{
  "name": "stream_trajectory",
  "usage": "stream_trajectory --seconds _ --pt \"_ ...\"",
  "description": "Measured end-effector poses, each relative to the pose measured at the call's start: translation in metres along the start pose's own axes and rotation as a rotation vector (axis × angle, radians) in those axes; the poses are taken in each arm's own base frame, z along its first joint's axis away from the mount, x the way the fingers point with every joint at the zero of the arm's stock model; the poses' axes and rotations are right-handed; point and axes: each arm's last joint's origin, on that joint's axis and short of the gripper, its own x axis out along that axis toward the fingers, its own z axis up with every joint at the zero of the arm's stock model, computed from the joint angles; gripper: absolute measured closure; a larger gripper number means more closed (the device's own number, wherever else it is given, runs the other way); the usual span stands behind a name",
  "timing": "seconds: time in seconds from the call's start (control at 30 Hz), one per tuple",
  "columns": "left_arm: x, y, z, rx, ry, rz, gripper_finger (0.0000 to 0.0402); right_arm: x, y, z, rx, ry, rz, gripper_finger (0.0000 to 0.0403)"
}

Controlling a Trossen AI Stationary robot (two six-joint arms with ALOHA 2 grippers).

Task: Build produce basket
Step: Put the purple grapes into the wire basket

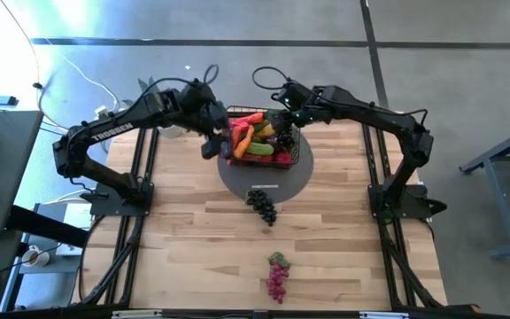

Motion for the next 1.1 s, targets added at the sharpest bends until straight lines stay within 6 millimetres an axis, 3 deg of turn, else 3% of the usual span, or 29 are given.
stream_trajectory --seconds 0.5,0.73,1.1 --pt "0.047 -0.060 -0.028 0.241 0.065 -0.158 0.0213 -0.076 0.012 -0.015 0.028 -0.088 -0.186 0.0208" --pt "0.063 -0.089 -0.035 0.468 -0.028 -0.211 0.0213 -0.082 0.019 -0.023 0.038 -0.087 -0.163 0.0208" --pt "0.079 -0.113 -0.030 0.651 -0.092 -0.222 0.0199 -0.085 0.025 -0.029 0.025 -0.082 -0.149 0.0208"
